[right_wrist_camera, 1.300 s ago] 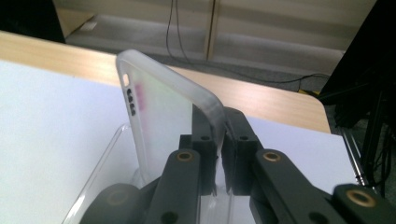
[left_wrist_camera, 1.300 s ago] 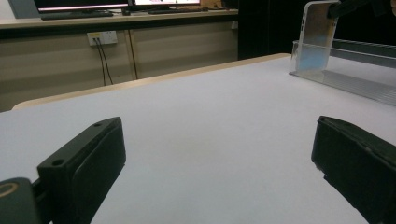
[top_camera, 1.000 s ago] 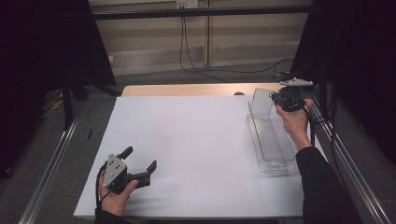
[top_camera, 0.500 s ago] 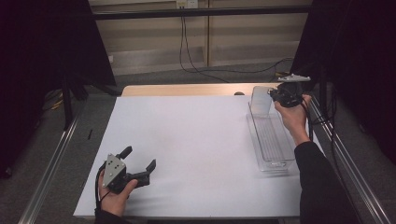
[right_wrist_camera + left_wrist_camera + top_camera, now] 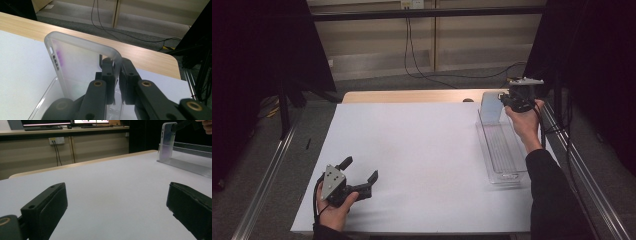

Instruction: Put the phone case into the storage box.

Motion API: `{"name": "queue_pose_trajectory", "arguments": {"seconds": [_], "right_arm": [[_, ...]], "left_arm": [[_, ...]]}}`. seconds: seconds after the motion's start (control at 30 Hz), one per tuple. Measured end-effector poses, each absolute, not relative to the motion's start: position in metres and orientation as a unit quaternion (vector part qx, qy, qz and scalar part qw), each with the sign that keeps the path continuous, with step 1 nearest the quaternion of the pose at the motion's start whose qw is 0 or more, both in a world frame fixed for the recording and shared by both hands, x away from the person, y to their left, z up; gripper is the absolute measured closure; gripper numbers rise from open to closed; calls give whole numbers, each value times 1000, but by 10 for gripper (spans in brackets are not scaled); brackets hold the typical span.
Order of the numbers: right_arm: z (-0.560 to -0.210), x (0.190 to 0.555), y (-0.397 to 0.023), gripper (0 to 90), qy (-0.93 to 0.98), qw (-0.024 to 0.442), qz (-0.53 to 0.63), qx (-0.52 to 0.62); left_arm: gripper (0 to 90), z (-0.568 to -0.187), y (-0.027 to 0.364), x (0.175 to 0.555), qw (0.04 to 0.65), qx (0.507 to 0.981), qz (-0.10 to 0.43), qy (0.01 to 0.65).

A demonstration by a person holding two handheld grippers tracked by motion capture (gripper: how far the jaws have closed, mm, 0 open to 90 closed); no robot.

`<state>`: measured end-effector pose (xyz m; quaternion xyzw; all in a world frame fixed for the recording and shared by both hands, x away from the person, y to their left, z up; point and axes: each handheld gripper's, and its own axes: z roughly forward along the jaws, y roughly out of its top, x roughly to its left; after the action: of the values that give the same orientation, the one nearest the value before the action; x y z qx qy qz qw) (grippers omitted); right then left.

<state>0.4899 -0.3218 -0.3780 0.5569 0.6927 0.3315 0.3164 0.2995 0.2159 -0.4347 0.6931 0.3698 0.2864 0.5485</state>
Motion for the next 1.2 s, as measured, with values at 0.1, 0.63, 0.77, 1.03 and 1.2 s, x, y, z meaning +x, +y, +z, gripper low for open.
{"name": "queue_pose_trajectory", "arguments": {"seconds": [0.1, 0.63, 0.77, 1.03, 1.2], "right_arm": [[-378, 490, -322, 831, 692, 318, 326, 561], [-378, 492, -323, 831, 683, 308, 334, 572], [-378, 492, -325, 829, 680, 304, 339, 575], [-378, 492, -326, 800, 676, 304, 341, 577], [-377, 490, -328, 783, 675, 303, 349, 576]], "left_arm": [[36, -435, 216, 300, 547, 696, 286, 367], [38, -435, 219, 301, 550, 690, 286, 374], [38, -435, 219, 301, 549, 691, 286, 374], [38, -435, 219, 301, 547, 691, 286, 377], [38, -435, 219, 301, 546, 691, 287, 377]]}}
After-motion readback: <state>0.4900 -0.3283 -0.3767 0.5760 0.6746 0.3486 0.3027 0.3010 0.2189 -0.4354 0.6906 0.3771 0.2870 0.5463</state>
